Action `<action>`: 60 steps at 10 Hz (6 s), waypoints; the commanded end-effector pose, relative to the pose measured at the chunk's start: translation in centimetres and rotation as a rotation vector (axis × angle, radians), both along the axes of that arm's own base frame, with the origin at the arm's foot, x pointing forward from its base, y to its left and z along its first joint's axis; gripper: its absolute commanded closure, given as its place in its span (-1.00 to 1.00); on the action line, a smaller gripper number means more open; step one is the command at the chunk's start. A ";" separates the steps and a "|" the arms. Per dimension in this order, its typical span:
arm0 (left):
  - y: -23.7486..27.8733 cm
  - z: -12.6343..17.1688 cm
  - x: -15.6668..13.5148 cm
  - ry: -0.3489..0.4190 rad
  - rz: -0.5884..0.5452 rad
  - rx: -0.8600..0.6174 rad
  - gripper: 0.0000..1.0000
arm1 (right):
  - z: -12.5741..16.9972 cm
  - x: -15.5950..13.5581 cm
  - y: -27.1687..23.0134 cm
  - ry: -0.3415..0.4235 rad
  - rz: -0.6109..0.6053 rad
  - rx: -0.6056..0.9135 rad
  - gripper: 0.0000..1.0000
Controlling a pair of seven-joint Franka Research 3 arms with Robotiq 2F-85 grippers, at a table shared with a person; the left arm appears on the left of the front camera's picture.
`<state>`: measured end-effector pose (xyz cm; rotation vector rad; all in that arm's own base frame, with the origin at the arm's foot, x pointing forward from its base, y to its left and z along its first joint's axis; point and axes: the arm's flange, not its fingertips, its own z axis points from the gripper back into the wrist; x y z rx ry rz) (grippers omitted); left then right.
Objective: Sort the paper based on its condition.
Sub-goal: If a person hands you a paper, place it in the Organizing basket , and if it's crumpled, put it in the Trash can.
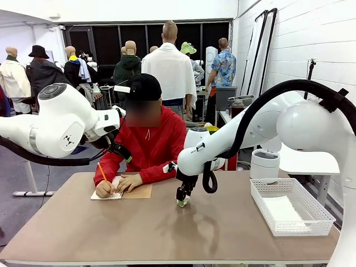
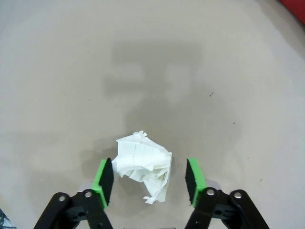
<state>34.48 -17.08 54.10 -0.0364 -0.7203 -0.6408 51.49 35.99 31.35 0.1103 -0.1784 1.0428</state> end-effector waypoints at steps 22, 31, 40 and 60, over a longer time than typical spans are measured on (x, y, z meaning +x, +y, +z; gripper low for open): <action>0.1 -0.1 0.0 0.003 -0.001 -0.004 -1.00 | 18.3 2.8 -16.9 -0.156 -0.547 -0.199 1.00; 0.1 -0.1 0.0 0.003 -0.001 -0.004 -1.00 | 18.9 7.8 -23.1 -0.300 -0.684 -0.263 1.00; 0.1 -0.1 0.0 0.003 -0.001 -0.004 -1.00 | 16.2 15.4 -30.9 -0.418 -0.839 -0.350 1.00; 0.1 -0.1 0.0 0.003 -0.001 -0.004 -1.00 | 13.1 17.0 -31.0 -0.372 -0.878 -0.385 -1.00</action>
